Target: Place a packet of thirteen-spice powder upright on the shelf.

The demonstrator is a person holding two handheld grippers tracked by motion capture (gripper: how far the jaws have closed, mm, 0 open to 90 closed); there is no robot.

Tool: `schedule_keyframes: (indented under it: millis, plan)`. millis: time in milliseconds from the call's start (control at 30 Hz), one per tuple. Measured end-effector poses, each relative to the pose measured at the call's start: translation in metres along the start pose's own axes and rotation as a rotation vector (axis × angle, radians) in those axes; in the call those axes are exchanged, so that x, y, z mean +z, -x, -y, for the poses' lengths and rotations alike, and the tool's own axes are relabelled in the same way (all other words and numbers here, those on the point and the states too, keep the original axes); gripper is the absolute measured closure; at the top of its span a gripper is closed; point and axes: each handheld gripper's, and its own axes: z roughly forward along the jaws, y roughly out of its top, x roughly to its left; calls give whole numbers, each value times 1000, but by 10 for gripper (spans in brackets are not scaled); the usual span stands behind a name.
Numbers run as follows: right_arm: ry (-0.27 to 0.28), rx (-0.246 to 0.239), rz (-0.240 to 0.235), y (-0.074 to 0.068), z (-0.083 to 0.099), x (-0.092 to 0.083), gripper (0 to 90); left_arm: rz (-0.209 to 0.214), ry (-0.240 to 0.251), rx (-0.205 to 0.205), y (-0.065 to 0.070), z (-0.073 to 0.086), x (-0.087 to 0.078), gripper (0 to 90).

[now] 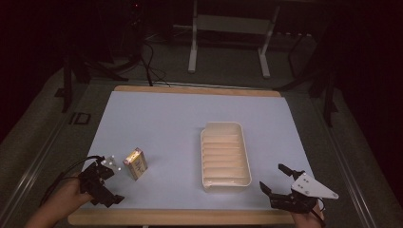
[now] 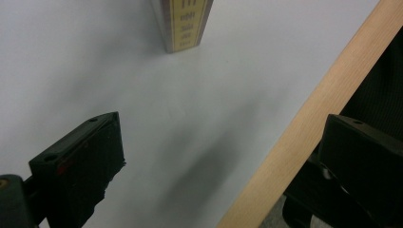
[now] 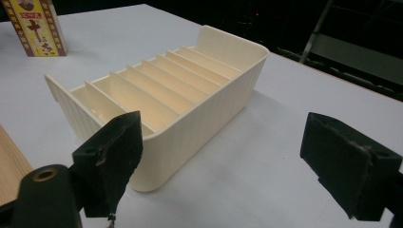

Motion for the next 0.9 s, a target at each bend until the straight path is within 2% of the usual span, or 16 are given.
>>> schedule_keyframes:
  millis: [33,67,167,200,233,367,400,433,467,533,633,900]
  plan:
    - [1,-2,0,0,0,0,141,3,-30,-5,1,-2,-1,14]
    - [1,-1,0,0,0,0,141,3,-30,-5,1,-2,-1,14]
    - [1,-1,1,0,0,0,141,-6,-75,5,4,-5,-5,14]
    - [1,-1,1,0,0,0,141,-1,-74,3,5,-6,-6,14]
    - [1,-1,1,0,0,0,141,19,-74,-13,5,-7,-8,14]
    - [0,-1,2,0,0,0,141,34,-88,-58,6,-15,-18,14]
    - [1,-2,3,0,0,0,141,57,-102,-99,5,-19,-22,14]
    - [1,-2,3,0,0,0,141,57,-102,-99,5,-19,-22,14]
    - [1,-4,3,0,0,0,141,46,-114,-125,4,-24,-27,14]
    - [1,-3,3,0,0,0,141,36,-122,-139,3,-27,-29,14]
    - [2,-1,4,0,0,-1,141,9,-159,-143,3,-37,-33,14]
    - [2,-3,3,0,0,-1,141,0,-184,-149,1,-56,-35,14]
